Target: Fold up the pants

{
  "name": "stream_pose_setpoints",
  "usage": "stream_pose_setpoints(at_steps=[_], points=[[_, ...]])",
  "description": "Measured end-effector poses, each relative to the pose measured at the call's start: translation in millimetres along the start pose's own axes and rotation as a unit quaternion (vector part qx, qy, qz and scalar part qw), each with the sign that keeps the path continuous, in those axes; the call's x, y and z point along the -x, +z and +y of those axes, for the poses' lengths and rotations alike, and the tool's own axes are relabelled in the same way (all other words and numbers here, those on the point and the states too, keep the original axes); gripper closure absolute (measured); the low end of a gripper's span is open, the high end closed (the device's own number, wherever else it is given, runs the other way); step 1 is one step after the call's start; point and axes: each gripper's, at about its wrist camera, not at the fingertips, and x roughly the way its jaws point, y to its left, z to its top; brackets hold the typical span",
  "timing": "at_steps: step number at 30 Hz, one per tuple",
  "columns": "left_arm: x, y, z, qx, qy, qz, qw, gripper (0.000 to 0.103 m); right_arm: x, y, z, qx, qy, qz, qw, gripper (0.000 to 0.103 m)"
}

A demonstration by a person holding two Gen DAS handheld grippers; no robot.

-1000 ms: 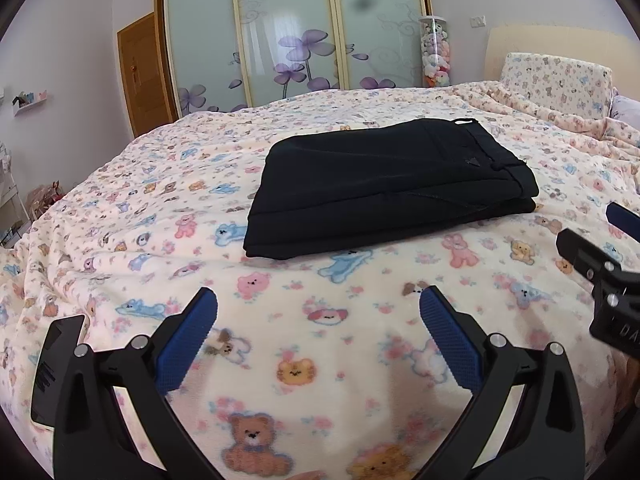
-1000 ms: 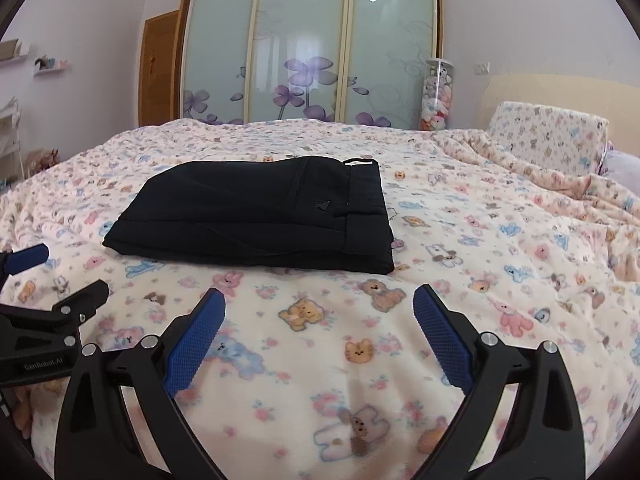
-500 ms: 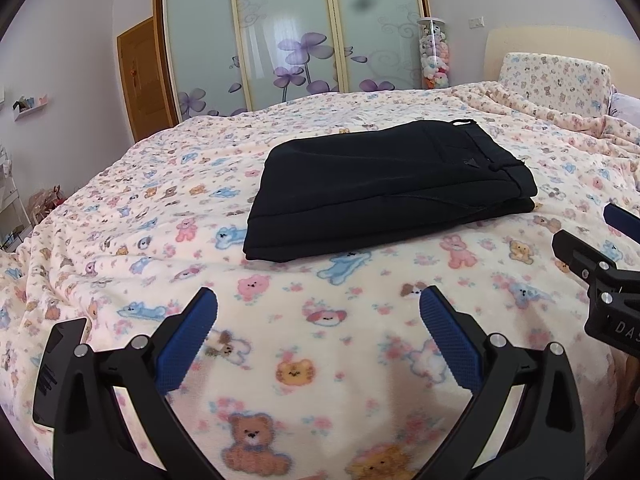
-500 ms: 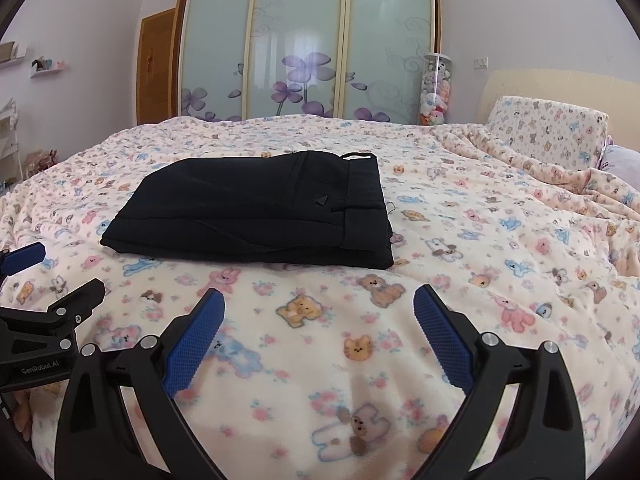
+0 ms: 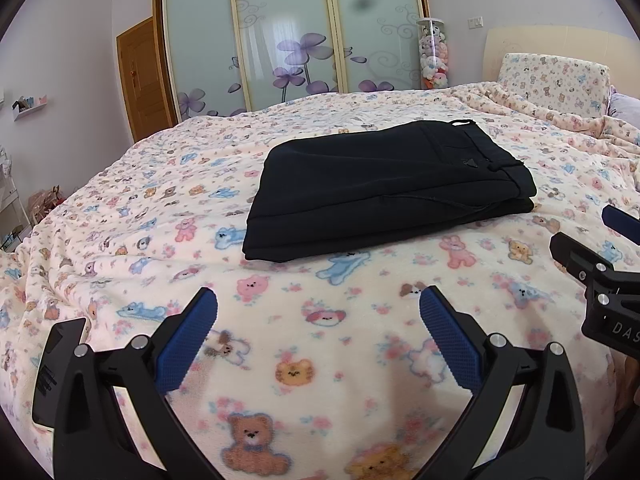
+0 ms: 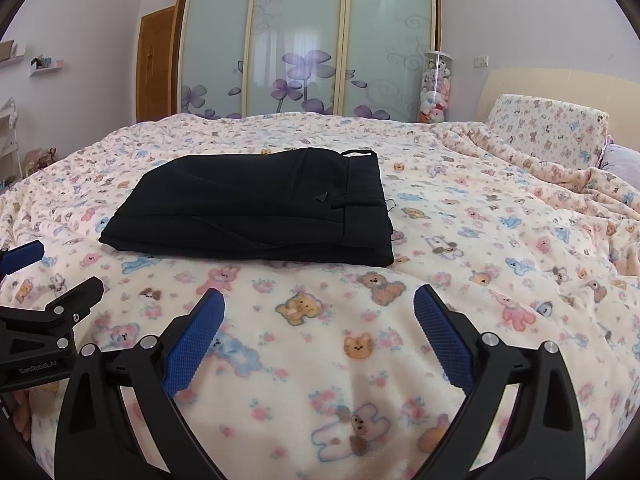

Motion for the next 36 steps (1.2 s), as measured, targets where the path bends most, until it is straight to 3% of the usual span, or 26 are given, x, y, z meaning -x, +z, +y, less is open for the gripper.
stream_pose_setpoints(at_steps=[36], points=[[3.2,-1.0,-5.6,-0.009,-0.002,-0.009,0.9999,0.002,-4.3,-5.7,-3.9,0.004,0.003,0.012,1.0,0.005]])
